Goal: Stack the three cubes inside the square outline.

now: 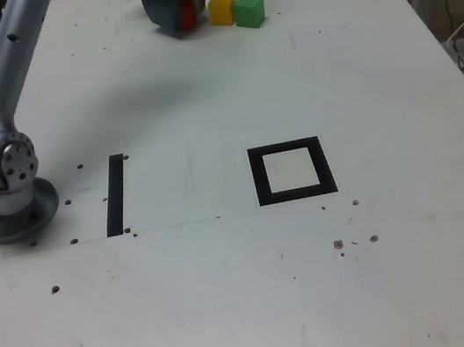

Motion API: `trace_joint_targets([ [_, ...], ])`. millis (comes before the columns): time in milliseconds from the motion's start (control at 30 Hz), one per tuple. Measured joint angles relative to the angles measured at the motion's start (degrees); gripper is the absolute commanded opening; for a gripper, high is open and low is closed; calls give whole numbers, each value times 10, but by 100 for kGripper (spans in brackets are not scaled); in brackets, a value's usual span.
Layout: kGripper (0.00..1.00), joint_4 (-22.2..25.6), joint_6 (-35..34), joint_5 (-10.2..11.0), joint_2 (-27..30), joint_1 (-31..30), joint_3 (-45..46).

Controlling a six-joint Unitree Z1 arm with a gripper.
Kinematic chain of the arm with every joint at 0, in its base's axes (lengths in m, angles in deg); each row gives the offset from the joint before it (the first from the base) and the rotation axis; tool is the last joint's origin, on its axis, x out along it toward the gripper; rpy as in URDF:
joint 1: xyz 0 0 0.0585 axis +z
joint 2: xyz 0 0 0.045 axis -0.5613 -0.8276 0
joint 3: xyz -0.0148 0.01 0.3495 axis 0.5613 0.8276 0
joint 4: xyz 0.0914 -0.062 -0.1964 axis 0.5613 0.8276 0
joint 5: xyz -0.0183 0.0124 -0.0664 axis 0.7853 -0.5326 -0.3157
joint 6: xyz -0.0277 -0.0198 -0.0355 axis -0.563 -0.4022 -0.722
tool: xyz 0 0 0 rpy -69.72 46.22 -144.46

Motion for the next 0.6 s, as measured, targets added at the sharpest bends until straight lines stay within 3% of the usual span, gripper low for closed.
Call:
trace_joint_targets([
  [300,29,0,23,0,64,-30,50],
  [600,29,-2,32,1,138,-107,153],
])
